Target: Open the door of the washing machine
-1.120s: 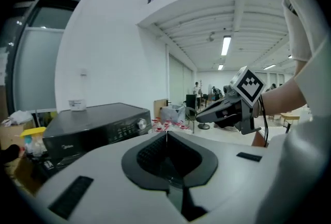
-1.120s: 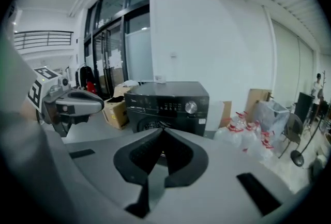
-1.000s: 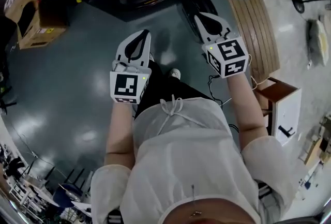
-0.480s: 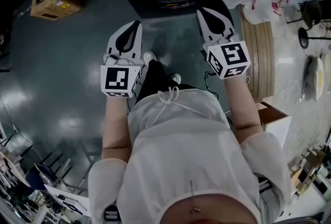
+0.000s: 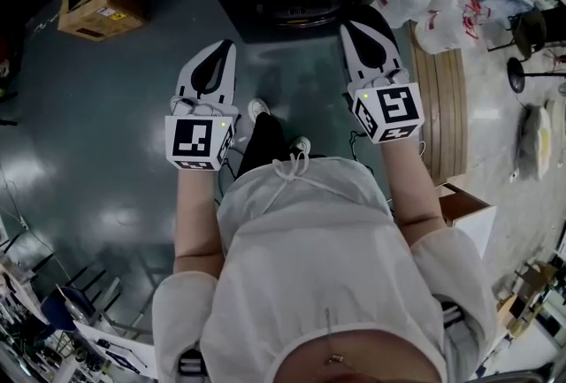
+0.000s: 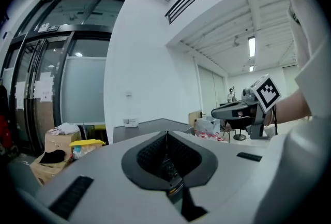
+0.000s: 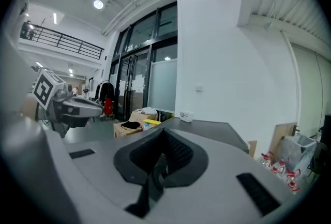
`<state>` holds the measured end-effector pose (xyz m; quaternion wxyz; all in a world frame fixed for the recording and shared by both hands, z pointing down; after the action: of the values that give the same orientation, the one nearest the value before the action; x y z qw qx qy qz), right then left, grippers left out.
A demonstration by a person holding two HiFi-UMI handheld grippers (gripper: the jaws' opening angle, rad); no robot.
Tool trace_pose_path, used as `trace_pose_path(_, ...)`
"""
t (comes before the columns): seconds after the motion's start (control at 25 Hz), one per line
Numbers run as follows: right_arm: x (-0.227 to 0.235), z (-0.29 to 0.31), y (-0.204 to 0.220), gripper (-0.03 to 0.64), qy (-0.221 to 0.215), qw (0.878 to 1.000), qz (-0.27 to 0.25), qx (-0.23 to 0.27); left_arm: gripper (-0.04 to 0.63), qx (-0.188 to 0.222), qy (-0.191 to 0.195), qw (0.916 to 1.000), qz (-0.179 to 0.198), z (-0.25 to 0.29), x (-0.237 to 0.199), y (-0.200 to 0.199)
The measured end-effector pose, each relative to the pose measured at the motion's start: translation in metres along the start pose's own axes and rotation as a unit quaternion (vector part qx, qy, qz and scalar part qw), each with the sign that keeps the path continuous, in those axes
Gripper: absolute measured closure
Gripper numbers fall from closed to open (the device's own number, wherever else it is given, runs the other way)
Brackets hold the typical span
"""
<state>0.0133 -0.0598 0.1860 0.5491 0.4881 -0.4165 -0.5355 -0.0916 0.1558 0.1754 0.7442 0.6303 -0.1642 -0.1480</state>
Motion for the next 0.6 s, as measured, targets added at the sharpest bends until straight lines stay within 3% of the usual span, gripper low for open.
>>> trace_pose_path(0.6, -0.003, -0.012, 0.003, 0.614, 0.004, 1.0, 0.005, 0.008, 0.572, 0.003, 0.013, 0.9998, -0.016, 0.002, 0.007, -0.001)
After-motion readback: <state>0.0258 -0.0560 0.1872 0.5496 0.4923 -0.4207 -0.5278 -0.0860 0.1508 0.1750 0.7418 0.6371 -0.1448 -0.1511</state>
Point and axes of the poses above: the fingertips, and each gripper's own axes: z forward along the fingers, x to its right, y out of its underside, the point moved 5 cm from there along -z, backward along the fingers, and after that the axes turned 3 degrees about y, right-handed, at the moved point
